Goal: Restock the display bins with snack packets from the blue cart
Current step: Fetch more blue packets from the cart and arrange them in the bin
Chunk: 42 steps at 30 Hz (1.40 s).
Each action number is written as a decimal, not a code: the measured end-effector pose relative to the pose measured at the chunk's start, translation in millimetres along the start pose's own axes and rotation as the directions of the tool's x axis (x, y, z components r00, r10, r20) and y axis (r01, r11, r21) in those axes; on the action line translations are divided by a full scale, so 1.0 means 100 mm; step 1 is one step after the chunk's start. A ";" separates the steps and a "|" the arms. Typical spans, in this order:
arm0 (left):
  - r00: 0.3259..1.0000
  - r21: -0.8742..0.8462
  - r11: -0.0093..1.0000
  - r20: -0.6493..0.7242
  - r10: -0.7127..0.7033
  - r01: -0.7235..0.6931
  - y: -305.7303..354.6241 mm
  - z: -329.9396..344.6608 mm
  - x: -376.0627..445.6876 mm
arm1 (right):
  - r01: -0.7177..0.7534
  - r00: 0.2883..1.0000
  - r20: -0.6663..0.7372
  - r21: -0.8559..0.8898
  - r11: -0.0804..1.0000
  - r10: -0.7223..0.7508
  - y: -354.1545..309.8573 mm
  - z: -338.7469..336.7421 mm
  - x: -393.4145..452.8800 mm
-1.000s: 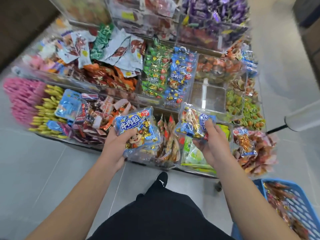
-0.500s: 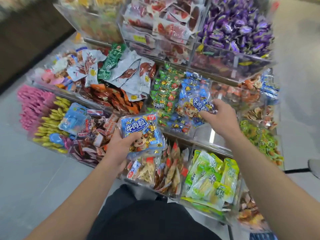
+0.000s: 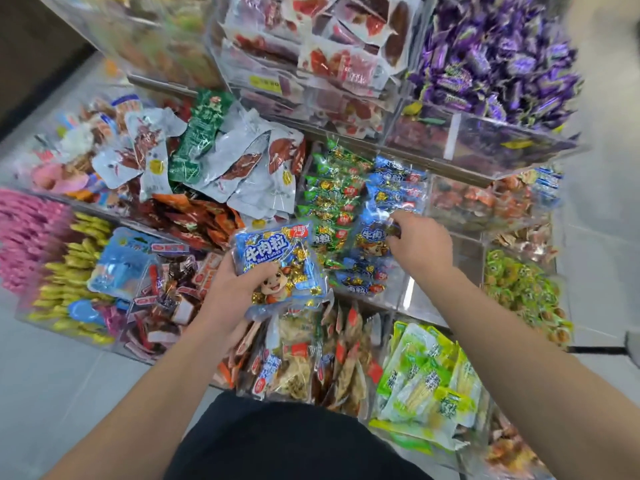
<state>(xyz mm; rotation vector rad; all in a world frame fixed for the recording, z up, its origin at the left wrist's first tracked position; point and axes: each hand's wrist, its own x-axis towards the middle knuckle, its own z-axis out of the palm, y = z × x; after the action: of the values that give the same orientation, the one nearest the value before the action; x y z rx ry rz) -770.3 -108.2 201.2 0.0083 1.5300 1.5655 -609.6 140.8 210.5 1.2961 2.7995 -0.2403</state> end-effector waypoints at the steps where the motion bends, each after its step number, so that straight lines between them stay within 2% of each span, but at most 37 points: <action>1: 1.000 -0.014 1.000 -0.002 -0.005 0.005 0.02 0.01 0.02 | -0.025 0.999 -0.033 0.000 1.000 0.025 0.01 0.00 0.01; 6: 1.000 0.013 1.000 -0.007 0.001 -0.001 0.05 0.04 0.07 | -0.084 0.993 -0.086 -0.061 0.995 0.079 -0.02 0.07 0.04; 15: 1.000 0.007 1.000 -0.014 0.022 -0.022 0.03 0.08 -0.09 | 0.052 0.997 0.066 -0.115 0.992 -0.045 -0.12 0.36 0.08; 18: 1.000 -0.016 1.000 -0.021 0.004 -0.005 0.04 0.08 -0.12 | 0.055 0.998 -0.021 -0.161 0.985 -0.059 -0.03 0.40 0.02; 23: 0.999 -0.022 1.000 -0.041 -0.004 0.003 0.05 0.09 -0.18 | 0.010 0.966 -0.254 -0.141 0.990 -0.046 0.10 0.38 -0.10; 29: 0.998 -0.046 0.999 -0.061 -0.027 0.025 0.07 0.10 -0.23 | -0.041 0.940 -0.339 -0.023 0.999 0.030 0.08 0.41 -0.25; 32: 0.997 -0.043 0.999 -0.068 -0.030 0.027 0.08 0.11 -0.24 | -0.109 0.951 -0.273 0.140 0.984 0.144 0.01 0.41 -0.27; 35: 0.997 -0.038 0.999 -0.070 -0.037 0.035 0.08 0.10 -0.24 | -0.198 0.958 -0.162 0.221 0.955 0.236 -0.08 0.45 -0.25; 38: 0.996 -0.034 0.999 -0.074 -0.041 0.039 0.09 0.11 -0.23 | -0.152 0.980 -0.063 0.368 0.918 0.188 -0.15 0.49 -0.19; 42: 0.997 -0.020 0.999 -0.063 -0.048 0.047 0.10 0.13 -0.22 | -0.151 0.989 0.050 0.336 0.930 0.142 -0.14 0.52 -0.13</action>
<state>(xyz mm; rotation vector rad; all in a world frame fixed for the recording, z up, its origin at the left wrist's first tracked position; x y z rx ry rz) -756.2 -109.2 224.5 -0.0884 1.5537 1.5547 -613.0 114.3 162.4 1.5450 2.7045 -0.7541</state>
